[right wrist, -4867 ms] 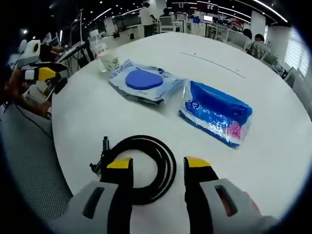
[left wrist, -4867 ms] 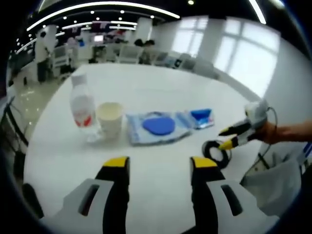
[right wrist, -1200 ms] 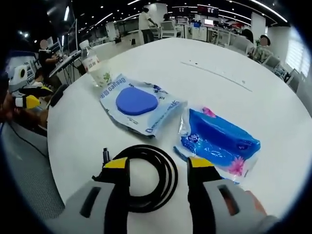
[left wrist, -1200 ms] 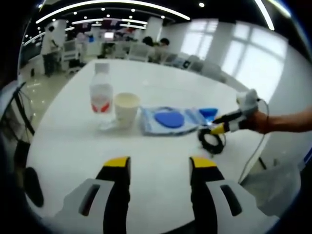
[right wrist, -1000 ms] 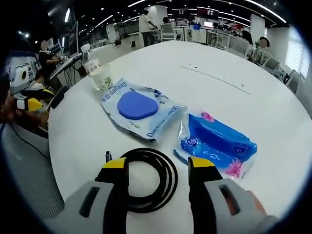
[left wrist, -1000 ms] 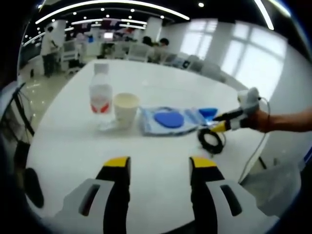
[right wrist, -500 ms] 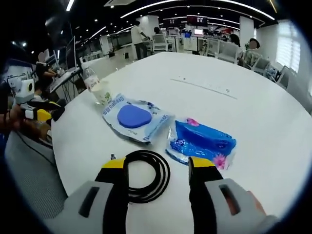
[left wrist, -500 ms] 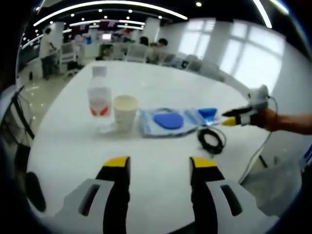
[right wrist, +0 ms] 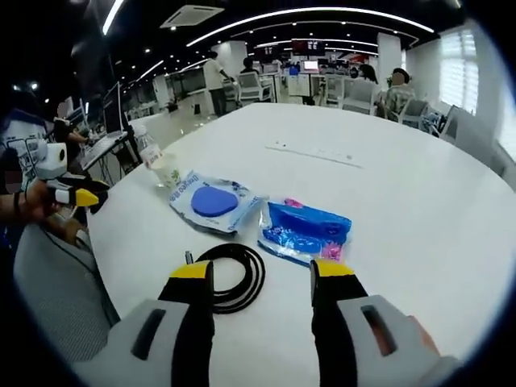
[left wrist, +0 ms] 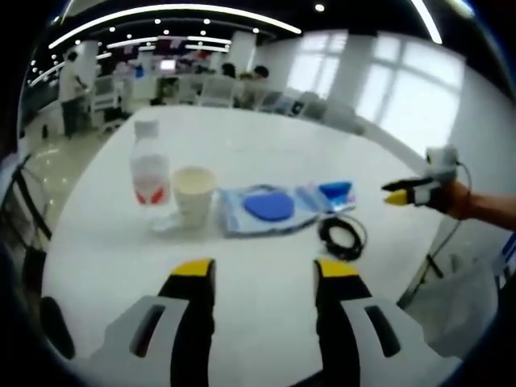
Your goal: Arrange the tabletop items into an orderly group along one side of the table until the central work area is clear of visible clutter.
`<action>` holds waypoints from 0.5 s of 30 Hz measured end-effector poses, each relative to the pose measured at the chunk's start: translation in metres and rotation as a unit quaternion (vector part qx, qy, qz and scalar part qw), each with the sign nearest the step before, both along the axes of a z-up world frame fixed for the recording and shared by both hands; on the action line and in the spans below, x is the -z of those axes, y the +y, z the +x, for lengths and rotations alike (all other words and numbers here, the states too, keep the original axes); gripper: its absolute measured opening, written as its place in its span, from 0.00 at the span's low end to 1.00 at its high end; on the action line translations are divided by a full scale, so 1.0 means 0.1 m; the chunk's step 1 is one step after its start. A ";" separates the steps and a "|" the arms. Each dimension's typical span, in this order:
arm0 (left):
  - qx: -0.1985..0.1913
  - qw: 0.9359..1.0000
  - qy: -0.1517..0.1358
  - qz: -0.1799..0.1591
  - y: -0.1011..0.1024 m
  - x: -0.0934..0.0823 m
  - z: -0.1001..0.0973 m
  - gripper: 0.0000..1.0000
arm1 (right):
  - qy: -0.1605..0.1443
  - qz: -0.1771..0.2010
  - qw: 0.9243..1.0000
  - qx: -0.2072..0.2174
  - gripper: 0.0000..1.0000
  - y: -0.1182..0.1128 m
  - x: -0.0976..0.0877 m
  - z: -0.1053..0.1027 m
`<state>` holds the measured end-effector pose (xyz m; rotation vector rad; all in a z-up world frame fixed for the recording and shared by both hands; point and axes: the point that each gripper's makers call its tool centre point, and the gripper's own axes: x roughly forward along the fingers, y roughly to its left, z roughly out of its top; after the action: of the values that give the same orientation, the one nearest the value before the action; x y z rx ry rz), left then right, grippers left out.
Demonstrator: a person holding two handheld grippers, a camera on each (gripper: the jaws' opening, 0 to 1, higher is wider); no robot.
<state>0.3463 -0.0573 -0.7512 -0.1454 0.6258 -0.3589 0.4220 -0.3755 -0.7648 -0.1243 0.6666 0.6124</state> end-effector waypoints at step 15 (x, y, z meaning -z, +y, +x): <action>0.008 1.000 -0.011 0.013 0.06 -0.09 -0.05 0.48 | -0.002 0.033 0.999 0.023 0.52 0.04 -0.15 -0.43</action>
<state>0.3411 -0.0508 -0.7420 -0.1122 0.6098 -0.3676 0.3792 -0.3715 -0.7495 -0.0475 0.6434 0.5885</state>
